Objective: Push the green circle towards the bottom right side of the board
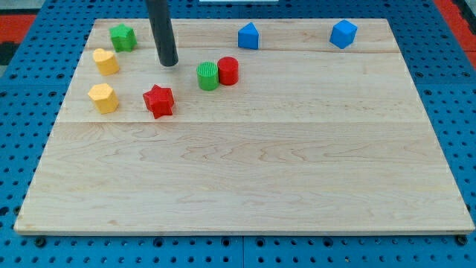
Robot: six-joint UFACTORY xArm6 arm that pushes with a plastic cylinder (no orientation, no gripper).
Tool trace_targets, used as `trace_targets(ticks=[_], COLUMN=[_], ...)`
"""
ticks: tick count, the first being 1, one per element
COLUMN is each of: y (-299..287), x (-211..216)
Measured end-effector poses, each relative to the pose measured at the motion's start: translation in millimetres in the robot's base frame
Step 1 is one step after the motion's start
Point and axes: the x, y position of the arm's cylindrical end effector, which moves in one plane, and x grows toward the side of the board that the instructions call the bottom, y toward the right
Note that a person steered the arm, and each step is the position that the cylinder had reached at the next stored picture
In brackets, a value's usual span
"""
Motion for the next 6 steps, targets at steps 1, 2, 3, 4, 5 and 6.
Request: trace_targets(ticks=[1,2,3,4,5,6], y=[22.0,53.2,98.3,130.3,133.8,127.2], x=[16.3,30.3,56.6,76.7,76.7,76.7])
